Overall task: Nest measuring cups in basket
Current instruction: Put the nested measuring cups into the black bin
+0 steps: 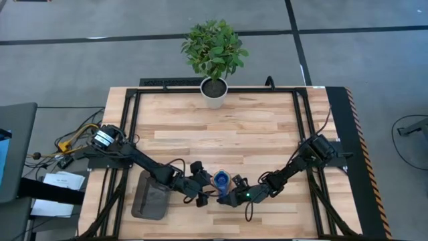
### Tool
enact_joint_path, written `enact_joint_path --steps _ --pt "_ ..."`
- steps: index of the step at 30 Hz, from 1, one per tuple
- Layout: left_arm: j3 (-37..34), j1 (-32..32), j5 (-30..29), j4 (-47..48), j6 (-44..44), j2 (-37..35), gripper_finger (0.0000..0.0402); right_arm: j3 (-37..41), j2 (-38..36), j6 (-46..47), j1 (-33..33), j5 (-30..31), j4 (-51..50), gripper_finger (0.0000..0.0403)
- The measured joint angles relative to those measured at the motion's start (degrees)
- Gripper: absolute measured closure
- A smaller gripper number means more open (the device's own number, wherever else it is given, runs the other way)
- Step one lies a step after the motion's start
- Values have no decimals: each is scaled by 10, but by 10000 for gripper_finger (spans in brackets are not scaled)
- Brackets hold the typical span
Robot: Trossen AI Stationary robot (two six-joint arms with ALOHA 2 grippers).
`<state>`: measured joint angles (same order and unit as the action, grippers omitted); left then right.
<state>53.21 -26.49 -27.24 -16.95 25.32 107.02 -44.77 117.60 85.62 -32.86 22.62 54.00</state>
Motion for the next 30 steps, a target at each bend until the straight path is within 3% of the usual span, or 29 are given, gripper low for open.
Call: enact_joint_path --steps 6,15,21,26,30 --pt "0 5 13 3 0 0 102 0 0 -2 0 2 1 292" --pt "-1 6 -1 30 -34 -43 102 1 2 -18 1 0 22 299" --pt "-1 8 -16 157 -63 -181 102 -4 -17 -53 14 -33 5 300" --pt "0 9 -76 283 -43 -334 102 -39 -21 -96 43 -87 4 300" --pt "0 8 -124 358 -27 -442 102 -99 -22 -144 71 -148 -68 300"
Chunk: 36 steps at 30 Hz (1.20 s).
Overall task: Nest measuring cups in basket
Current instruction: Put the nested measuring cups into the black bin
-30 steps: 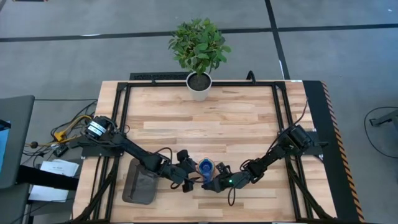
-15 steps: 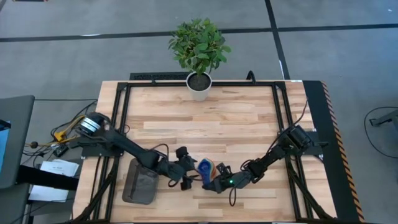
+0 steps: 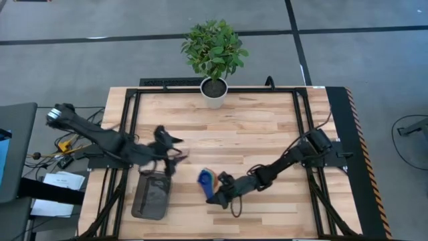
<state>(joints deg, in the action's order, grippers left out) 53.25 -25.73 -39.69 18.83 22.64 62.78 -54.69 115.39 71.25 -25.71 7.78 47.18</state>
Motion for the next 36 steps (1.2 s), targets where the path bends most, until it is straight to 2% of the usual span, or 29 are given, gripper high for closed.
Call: enact_joint_path --steps 6,13,25,36 --pt "-1 -3 0 117 -4 -94 102 -109 2 -69 47 -58 -114 300" --pt "-1 -3 23 199 -14 -123 102 -205 3 -107 79 -56 -195 300" --pt "-1 -3 35 207 -87 -129 102 -253 3 -125 79 -15 -204 300" --pt "27 -3 25 202 -85 -189 102 -326 2 -173 109 -33 -272 300"
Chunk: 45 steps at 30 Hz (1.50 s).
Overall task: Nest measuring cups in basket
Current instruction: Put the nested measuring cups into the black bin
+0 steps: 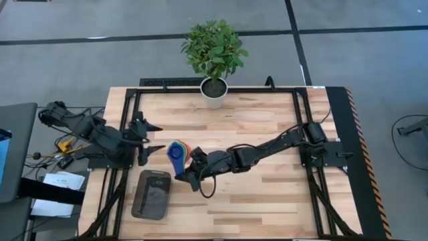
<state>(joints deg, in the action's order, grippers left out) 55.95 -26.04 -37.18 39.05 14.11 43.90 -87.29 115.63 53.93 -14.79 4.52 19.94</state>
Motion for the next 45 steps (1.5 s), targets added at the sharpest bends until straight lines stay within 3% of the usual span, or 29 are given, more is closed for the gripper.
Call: enact_joint_path --steps 6,13,19,27,34,45 --pt "15 0 -19 12 -14 -25 102 -45 43 4 8 -30 13 300" --pt "16 0 -25 43 20 -31 102 -216 177 18 5 -92 10 300" --pt "16 0 -12 85 49 -31 102 -291 247 44 7 -145 -10 300" --pt "16 0 -10 110 56 -30 102 -320 296 78 10 -228 63 300" --pt "16 0 -10 116 52 -30 102 -323 300 59 20 -290 2 300" --pt "16 0 -9 116 53 -30 102 -325 317 49 -12 -308 10 300"
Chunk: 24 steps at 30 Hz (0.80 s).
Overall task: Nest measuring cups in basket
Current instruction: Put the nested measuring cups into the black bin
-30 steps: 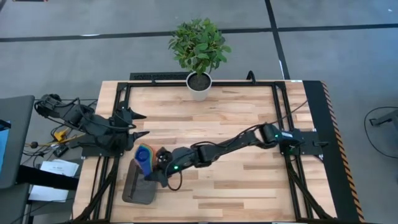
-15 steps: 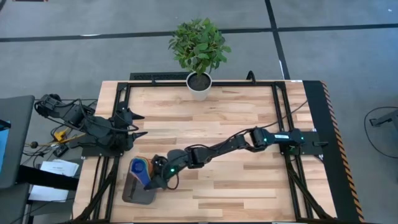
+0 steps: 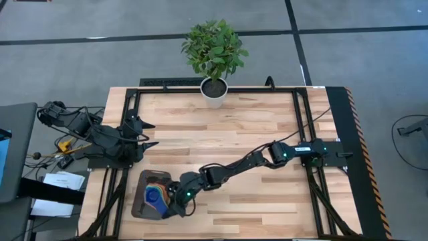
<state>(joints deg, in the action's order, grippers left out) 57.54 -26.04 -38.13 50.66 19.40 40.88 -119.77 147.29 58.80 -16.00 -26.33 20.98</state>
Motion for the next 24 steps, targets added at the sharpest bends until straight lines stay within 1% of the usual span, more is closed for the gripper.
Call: enact_joint_path --steps 2,4,7,15,20,24 --pt "0 0 0 0 0 1 102 3 8 19 -3 -4 3 300" --pt "0 0 0 -1 2 4 102 2 21 23 -3 5 19 300" --pt "0 0 1 -2 6 9 102 2 22 27 -1 7 17 300" --pt "0 0 9 -2 12 30 102 0 21 2 16 3 0 300" --pt "0 0 10 -3 8 42 102 0 21 -12 31 -17 -34 300" --pt "0 0 10 -4 8 44 102 0 21 -14 34 -23 -25 300"
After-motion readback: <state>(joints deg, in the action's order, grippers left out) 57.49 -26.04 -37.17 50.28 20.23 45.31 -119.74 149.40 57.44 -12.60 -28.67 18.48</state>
